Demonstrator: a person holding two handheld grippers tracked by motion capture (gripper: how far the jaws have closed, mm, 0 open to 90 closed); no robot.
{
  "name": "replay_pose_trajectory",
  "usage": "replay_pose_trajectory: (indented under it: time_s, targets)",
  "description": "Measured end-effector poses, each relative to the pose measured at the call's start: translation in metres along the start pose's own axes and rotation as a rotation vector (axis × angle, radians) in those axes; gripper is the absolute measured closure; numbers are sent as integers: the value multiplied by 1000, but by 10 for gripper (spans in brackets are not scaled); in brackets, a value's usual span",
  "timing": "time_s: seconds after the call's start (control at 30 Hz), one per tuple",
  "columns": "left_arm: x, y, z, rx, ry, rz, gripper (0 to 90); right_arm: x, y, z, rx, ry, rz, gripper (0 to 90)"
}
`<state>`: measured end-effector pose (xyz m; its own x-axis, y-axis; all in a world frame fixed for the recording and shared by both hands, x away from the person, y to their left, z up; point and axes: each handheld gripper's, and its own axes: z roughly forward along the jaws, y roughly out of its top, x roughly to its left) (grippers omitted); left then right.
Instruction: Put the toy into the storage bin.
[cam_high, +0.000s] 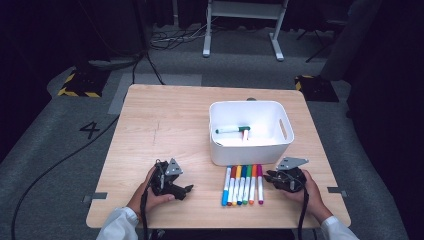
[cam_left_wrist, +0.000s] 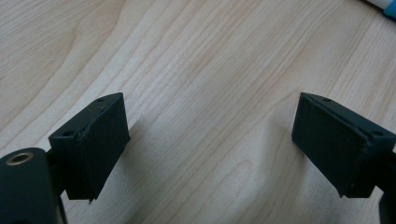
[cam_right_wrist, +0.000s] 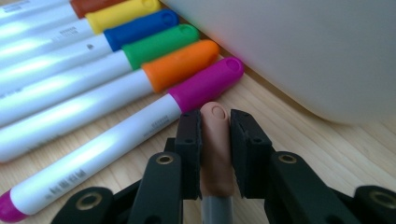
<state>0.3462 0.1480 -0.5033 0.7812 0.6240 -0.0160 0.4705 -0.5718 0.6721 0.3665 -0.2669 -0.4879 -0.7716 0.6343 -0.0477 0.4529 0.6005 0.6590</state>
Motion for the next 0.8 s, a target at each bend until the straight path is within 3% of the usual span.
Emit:
replay_pose_trajectory:
  time_s: [0.2, 0.37, 0.53, 0.8]
  targets:
    - [-5, 1, 2, -1, 3, -10, 111, 7, 15, 12, 4, 28, -39, 752]
    - [-11, 4, 4, -1, -20, 20, 111, 10, 19, 16, -4, 69, -65, 753]
    - [-12, 4, 4, 1, -21, 19, 111, 7, 16, 12, -15, 100, -76, 753]
    - [-20, 7, 7, -1, -34, 34, 111, -1, 13, 0, -52, 105, -68, 753]
